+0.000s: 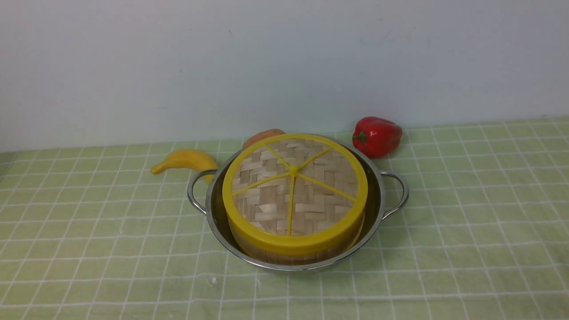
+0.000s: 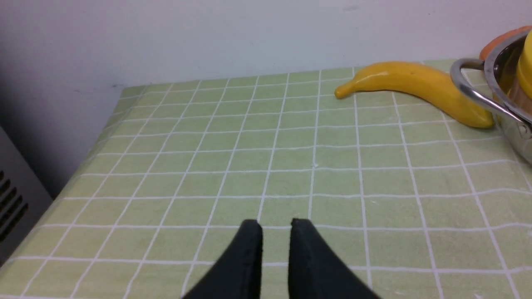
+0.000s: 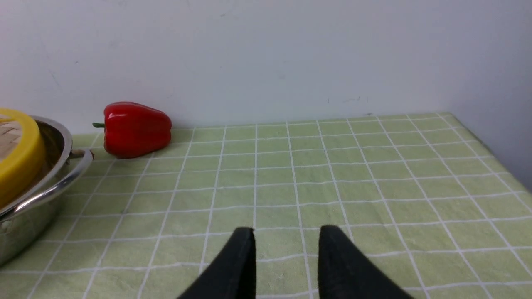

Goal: Place the steamer in the pot on the green tablecloth, and put the lid on the steamer.

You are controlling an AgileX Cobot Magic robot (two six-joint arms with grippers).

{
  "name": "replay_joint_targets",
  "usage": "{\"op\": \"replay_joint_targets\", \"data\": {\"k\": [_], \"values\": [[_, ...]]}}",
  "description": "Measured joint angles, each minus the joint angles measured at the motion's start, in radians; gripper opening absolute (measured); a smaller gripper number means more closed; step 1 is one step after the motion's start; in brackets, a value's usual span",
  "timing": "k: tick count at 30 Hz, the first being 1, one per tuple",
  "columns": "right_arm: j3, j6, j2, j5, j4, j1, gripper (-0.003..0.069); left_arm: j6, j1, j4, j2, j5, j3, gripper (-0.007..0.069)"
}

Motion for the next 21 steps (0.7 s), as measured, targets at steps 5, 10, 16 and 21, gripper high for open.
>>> {"op": "replay_joint_targets", "data": {"k": [5,10,16,21], "values": [[0.0,0.0,0.0,0.0,0.0,0.0,0.0242,0.0,0.0,0.0,0.0,0.0,0.0,0.0118],[0.0,0.0,0.0,0.0,0.0,0.0,0.0242,0.0,0.0,0.0,0.0,0.0,0.0,0.0128],[0.0,0.001,0.0,0.0,0.0,0.0,0.0242,0.0,0.0,0.0,0.0,0.0,0.0,0.0128],[0.0,0.001,0.0,0.0,0.0,0.0,0.0242,0.0,0.0,0.0,0.0,0.0,0.0,0.0128]]}}
